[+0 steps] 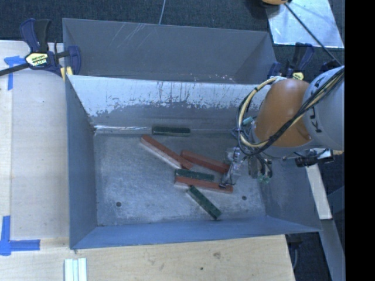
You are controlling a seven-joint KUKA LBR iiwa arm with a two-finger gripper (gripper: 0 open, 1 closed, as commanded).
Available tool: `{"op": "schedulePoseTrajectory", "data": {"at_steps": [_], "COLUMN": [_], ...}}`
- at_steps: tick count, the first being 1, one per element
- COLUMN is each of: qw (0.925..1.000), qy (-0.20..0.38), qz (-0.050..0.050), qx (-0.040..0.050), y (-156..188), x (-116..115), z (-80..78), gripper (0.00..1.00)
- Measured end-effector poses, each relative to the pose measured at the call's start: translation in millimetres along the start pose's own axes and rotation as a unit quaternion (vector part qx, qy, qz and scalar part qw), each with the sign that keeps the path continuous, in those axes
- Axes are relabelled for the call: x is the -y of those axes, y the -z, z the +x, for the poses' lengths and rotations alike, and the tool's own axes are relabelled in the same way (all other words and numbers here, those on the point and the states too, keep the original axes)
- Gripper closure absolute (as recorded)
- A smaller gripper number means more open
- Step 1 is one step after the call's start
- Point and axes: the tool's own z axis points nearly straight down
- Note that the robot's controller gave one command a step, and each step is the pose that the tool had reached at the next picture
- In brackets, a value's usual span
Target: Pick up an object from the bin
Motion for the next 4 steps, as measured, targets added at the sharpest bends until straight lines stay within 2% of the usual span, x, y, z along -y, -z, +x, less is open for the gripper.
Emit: {"op": "schedulePoseTrajectory", "data": {"at_steps": [1, 2, 3, 4], "qw": [1.0, 1.0, 1.0, 1.0], "qy": [0.0, 0.0, 0.0, 0.001], "qz": [0.0, 0.001, 0.0, 0.0], "qx": [-0.0015, -0.0061, -0.0002, -0.0001], "y": [3, 22, 50, 62], "x": [0, 1, 1, 1], "z": [1.0, 3.5, 0.1, 0.6], "gripper": [1.0, 1.0, 1.0, 1.0]}}
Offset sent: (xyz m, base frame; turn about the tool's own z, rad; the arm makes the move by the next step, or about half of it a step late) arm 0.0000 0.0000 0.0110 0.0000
